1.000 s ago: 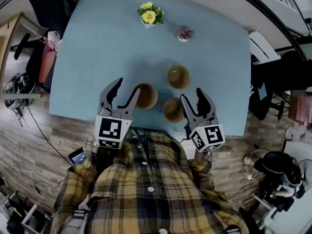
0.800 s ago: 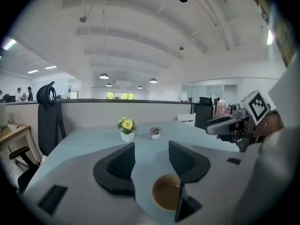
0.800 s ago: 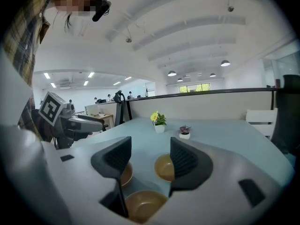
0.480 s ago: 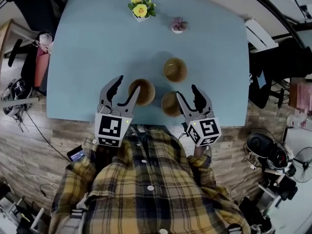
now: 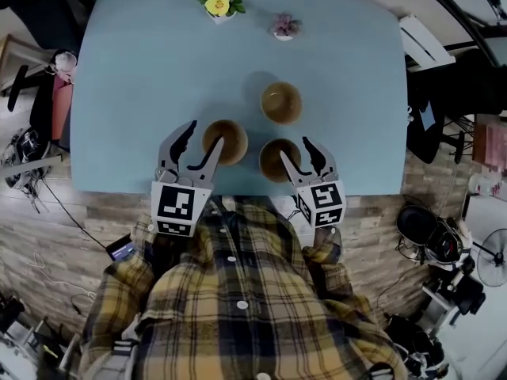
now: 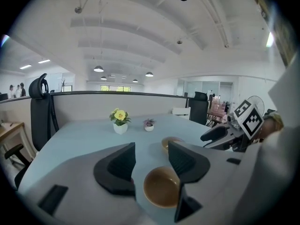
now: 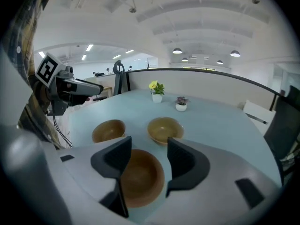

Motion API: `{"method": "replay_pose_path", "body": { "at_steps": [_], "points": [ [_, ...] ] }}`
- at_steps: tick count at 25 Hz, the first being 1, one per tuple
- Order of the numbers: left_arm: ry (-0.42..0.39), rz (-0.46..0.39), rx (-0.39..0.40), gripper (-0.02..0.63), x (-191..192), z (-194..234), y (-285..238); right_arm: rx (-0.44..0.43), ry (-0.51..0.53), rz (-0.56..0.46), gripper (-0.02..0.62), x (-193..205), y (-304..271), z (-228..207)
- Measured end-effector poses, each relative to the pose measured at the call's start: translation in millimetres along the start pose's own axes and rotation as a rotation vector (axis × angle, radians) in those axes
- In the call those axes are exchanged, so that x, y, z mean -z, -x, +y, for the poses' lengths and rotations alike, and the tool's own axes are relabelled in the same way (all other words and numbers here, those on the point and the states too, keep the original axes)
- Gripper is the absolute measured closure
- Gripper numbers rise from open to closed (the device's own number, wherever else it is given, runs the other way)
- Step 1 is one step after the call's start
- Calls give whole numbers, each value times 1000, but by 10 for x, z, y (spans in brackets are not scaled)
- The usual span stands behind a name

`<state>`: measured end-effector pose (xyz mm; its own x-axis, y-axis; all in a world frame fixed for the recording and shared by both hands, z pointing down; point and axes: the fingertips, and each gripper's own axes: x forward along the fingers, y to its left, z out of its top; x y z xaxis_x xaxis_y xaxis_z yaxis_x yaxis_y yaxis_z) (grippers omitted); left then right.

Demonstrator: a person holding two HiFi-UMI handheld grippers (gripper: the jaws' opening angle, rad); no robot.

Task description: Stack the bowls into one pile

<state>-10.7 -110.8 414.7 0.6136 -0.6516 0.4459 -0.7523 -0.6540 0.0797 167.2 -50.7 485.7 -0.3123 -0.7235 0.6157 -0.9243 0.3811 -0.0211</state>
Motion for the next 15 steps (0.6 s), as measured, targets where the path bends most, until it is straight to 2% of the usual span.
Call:
{"method": "replay_pose_path", "body": {
  "at_steps": [8, 15],
  "points": [
    [-1, 28, 13, 399, 90, -38, -78, 16, 37, 105, 353, 332, -119, -91],
    [-1, 40, 28, 402, 134, -65, -156, 19, -34, 177, 354, 612, -172, -162]
  ]
}}
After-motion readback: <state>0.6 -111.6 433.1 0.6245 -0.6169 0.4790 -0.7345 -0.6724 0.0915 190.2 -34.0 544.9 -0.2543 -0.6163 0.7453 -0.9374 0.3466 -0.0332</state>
